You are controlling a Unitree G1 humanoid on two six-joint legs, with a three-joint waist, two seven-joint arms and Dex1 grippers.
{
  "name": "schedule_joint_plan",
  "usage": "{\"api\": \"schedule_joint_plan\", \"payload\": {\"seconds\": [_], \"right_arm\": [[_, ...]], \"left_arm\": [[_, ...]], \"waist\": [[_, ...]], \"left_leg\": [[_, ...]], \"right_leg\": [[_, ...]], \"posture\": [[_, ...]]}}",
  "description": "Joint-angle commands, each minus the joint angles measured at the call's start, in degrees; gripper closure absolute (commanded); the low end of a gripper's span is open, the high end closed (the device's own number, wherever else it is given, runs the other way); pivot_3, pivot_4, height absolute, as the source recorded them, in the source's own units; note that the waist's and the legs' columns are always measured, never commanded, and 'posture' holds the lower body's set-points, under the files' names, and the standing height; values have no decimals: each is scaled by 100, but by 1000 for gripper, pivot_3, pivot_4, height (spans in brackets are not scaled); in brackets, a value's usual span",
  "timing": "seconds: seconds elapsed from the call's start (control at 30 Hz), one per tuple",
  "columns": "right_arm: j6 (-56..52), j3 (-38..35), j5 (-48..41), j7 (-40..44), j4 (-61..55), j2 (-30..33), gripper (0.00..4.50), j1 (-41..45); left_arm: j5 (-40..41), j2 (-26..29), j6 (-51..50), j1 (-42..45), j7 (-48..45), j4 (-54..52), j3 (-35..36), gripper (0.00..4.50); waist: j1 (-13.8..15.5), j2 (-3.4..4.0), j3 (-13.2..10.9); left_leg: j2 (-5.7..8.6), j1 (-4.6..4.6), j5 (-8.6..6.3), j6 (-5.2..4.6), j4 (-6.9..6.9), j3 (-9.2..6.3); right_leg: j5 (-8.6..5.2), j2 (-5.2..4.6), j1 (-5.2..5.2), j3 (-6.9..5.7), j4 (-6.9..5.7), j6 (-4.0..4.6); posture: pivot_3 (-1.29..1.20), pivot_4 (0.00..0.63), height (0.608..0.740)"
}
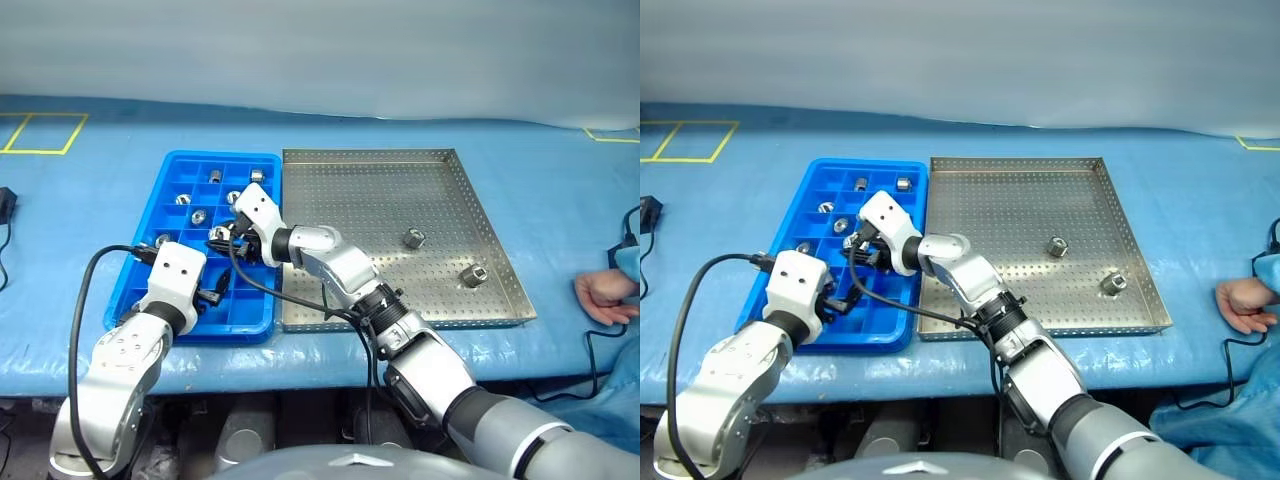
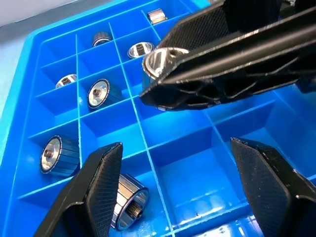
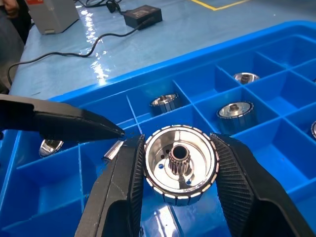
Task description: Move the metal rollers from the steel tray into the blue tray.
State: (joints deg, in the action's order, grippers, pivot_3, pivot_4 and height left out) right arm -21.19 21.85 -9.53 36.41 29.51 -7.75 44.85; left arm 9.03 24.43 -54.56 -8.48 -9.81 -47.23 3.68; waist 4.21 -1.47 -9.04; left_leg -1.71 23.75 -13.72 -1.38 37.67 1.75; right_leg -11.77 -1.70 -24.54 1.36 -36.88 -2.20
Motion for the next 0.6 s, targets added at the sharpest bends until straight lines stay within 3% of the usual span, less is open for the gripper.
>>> {"api": "schedule_joint_plan", "payload": {"seconds": [0.03,0.17,0.4,0.6], "right_arm": [[252,-149,-33,28,117,-476,2812,393],[553,-259,-35,-55,233,-488,1533,453],[623,-454,-72,-216,-492,-249,1533,251],[-673,-678,208,-696,-2975,943,1533,-865]], "left_arm": [[-75,-50,80,-27,49,-201,-52,699],[-88,-65,119,-31,47,-154,-90,699],[-67,-93,206,73,1,-39,-225,699],[214,-458,604,565,-196,186,-362,699]], "waist": [[11,0,0],[15,0,0],[10,1,-1],[118,1,1]], "left_leg": [[0,1,1,2,-2,-5],[2,2,3,7,-7,-13],[2,3,4,11,-10,-21],[4,9,5,14,-8,-50]], "right_leg": [[0,0,0,-4,0,0],[1,0,0,-14,-1,-1],[2,1,1,-22,-3,-2],[0,-9,11,-45,3,-2]], "posture": [[309,150,740],[301,150,740],[276,150,740],[239,150,740]]}}
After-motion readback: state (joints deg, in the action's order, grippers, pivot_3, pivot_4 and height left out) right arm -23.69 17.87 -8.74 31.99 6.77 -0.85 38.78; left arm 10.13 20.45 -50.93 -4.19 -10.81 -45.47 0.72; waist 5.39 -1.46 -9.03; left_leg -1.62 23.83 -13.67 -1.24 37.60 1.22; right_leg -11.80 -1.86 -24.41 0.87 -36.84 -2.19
